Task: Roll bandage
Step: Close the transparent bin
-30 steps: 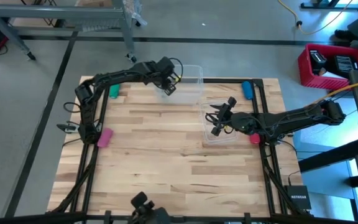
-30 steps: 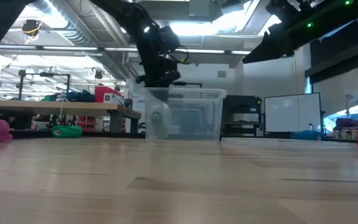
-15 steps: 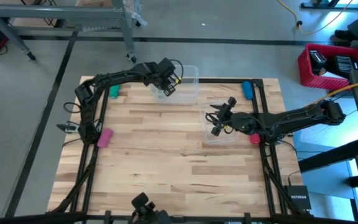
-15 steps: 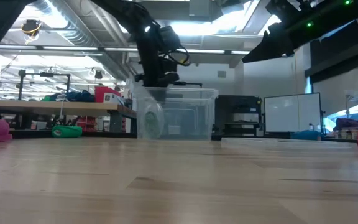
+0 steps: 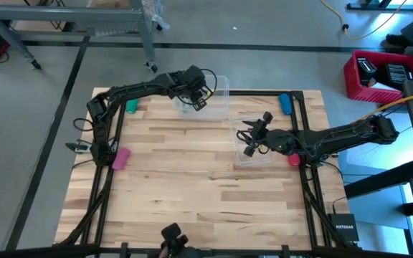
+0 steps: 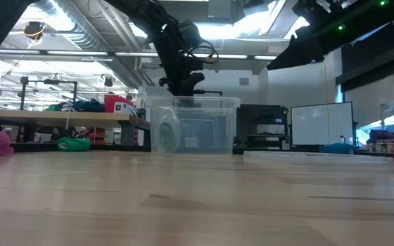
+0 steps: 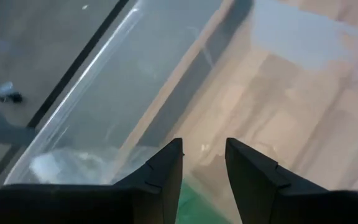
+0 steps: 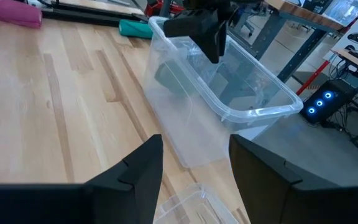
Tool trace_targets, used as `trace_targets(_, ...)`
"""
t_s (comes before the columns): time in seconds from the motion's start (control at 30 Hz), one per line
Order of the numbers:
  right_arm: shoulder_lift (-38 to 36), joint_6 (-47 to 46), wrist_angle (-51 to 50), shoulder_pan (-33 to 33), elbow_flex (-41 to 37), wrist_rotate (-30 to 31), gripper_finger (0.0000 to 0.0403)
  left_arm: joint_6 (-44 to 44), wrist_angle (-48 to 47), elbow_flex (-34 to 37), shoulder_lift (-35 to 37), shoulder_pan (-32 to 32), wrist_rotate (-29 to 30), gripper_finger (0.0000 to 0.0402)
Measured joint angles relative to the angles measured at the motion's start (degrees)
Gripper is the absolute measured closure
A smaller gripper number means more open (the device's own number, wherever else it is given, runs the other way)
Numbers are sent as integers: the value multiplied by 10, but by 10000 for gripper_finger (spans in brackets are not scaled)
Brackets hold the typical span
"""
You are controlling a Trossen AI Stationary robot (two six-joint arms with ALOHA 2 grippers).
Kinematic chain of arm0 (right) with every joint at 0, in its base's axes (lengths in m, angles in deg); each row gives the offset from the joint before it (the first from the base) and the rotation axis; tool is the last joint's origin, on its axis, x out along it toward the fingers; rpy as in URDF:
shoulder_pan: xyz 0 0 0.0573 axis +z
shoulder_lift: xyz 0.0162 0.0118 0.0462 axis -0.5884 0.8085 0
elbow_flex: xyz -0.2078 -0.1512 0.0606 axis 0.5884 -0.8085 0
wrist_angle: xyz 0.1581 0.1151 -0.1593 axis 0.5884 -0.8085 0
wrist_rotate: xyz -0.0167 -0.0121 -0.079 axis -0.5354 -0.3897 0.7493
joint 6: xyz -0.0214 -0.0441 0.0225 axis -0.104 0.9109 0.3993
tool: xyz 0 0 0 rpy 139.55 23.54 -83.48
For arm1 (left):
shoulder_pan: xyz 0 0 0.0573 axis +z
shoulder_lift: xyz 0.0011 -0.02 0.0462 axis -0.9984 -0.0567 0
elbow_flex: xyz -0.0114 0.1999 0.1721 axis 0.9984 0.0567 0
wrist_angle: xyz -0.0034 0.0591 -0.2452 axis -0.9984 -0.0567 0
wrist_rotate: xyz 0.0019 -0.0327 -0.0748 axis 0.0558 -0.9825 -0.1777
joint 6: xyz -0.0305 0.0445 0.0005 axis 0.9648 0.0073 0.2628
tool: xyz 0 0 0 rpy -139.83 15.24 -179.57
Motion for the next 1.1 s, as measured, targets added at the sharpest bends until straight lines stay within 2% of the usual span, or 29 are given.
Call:
trace_targets(0.2,0,-16,-52,0,0,-6,217,-24,24,0,25,-19,-7,288)
trace_targets(0.4,4,-59,-112,0,0,-120,217,-63,67,10,75,-60,-9,288)
trace_targets(0.53,33,-72,-118,0,0,-168,217,-85,124,56,114,-86,-11,288)
trace_targets(0.77,124,-76,-157,0,0,-190,217,-92,181,168,181,-135,-13,288)
trace_targets(0.83,155,-73,-149,0,0,-229,217,-88,188,197,203,-155,-15,288)
trace_targets(0.9,181,-67,-139,0,0,-263,217,-80,187,226,219,-180,-25,288)
trace_targets(1.1,232,-85,-116,0,1,-258,217,3,185,285,249,-263,-28,288)
